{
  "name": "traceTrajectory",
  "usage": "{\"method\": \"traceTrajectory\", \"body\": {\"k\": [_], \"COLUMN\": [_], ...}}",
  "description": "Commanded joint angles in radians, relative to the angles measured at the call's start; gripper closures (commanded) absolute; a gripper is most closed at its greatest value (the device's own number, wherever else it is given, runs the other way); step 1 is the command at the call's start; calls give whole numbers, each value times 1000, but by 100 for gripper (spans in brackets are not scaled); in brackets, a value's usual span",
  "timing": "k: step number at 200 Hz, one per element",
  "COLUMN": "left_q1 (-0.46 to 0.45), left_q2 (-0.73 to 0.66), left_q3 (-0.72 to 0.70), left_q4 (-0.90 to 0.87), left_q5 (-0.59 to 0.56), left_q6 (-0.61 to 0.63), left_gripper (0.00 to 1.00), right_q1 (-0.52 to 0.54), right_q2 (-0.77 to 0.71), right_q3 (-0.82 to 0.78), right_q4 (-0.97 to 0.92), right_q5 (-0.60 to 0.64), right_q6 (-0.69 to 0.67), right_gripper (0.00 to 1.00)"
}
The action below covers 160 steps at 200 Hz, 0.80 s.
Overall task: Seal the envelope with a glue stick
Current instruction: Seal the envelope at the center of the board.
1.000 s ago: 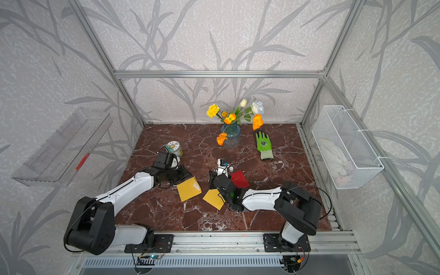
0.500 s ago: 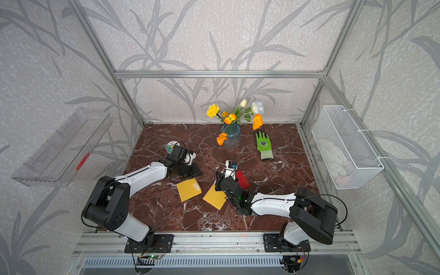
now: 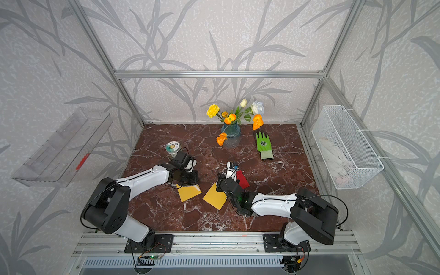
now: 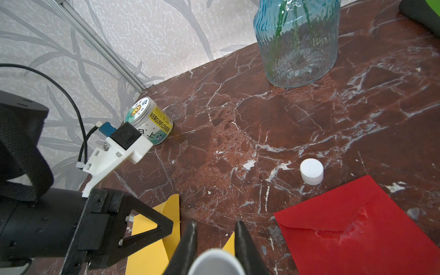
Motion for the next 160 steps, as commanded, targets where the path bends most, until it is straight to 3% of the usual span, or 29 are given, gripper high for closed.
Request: {"method": "traceTrajectory", "body": {"k": [1, 98, 160], "left_q1": [-2, -5, -15], "left_q2": [-38, -30, -1], "left_q3": [-25, -98, -126], "left_q4": [-27, 2, -52], "left_q5": [-47, -90, -190], "left_q6": [16, -3, -54], "left_gripper": [84, 84, 87], "right_q1": [-2, -1, -1], "right_q2": [-4, 26, 42], "right_q3": [-1, 5, 17], "right_q4": [-25, -56, -84], "right_q5": [1, -2, 4], "right_q6": [10, 27, 31], "right_gripper": [100, 100, 100]}}
